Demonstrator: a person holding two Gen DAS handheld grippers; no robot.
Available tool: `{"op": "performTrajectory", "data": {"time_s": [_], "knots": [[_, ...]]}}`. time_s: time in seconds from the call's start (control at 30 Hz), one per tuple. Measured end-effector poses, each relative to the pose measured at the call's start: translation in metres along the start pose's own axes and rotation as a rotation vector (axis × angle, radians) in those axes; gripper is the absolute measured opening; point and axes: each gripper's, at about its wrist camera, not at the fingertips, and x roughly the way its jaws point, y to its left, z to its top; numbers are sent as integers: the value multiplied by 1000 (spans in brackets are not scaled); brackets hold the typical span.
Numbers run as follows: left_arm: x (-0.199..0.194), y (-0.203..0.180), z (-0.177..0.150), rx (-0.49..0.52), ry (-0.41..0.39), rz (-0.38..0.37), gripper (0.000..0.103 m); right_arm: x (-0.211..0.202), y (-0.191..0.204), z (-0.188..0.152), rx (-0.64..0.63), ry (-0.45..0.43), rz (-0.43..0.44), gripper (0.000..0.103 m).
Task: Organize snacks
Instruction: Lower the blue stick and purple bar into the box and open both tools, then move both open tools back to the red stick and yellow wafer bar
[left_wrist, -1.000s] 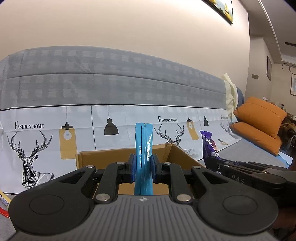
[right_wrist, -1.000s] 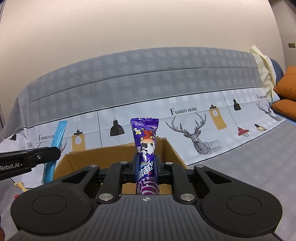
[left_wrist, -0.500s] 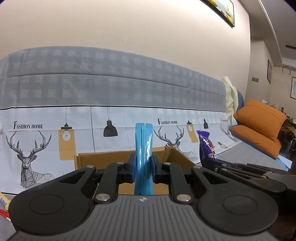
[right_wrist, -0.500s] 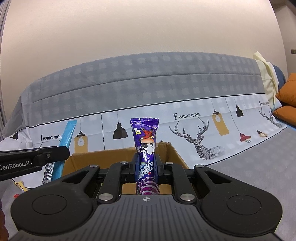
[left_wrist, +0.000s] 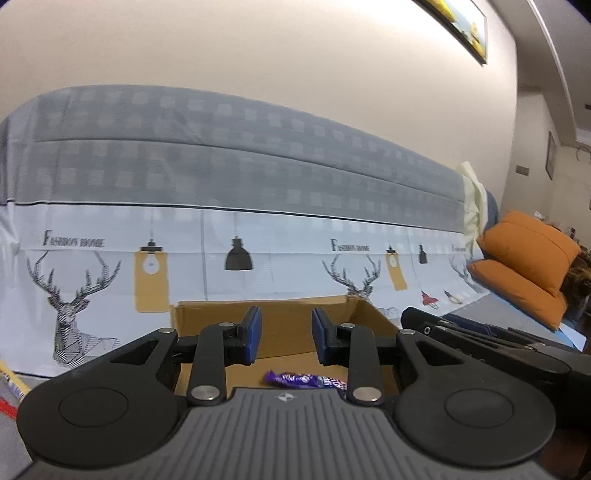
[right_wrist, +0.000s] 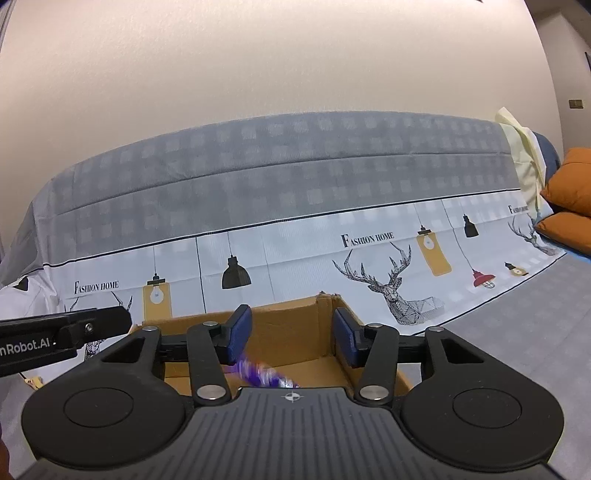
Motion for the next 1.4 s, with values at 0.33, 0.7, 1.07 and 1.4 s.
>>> {"op": "performTrajectory", "data": {"time_s": [0.33,0.7,1.07,1.4], "knots": [[-10,51,5,-117,39,116,31,5,43,6,36,6,50,52],[-22,134,7,-360,137,285,13,11,101,6,67,26,193,21],[-28,221,-18,-706,238,415,13,14,141,-4,32,43,303,14],[-29,280,-67,-886,328,505,13,12,174,-15,-43,71,382,4]]}}
